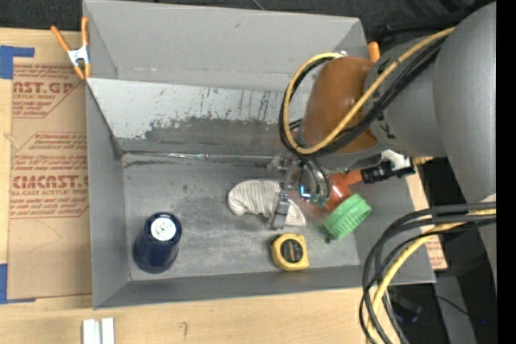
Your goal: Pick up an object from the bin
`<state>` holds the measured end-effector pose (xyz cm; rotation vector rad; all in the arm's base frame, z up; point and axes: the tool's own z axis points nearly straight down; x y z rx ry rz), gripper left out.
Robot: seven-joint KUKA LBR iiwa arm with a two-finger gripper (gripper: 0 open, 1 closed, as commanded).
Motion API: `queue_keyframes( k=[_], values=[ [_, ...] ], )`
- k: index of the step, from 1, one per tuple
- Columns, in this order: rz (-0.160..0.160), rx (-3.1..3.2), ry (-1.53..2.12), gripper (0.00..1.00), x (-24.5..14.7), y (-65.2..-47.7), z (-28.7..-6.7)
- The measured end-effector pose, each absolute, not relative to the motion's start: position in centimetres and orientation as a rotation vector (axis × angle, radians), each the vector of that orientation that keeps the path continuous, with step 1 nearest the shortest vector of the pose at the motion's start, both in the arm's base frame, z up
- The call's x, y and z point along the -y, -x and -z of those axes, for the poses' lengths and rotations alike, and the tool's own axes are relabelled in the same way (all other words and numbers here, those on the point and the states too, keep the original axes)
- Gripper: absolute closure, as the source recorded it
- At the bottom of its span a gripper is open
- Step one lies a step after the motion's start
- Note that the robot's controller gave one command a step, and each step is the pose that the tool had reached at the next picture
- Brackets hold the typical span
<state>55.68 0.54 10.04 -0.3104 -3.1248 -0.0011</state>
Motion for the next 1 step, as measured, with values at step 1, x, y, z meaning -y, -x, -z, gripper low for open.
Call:
queue_keyframes(
  k=[1],
  values=[
    [0.000,3.127,0.323,0.00,-1.42,-56.14,-7.35]
  ],
)
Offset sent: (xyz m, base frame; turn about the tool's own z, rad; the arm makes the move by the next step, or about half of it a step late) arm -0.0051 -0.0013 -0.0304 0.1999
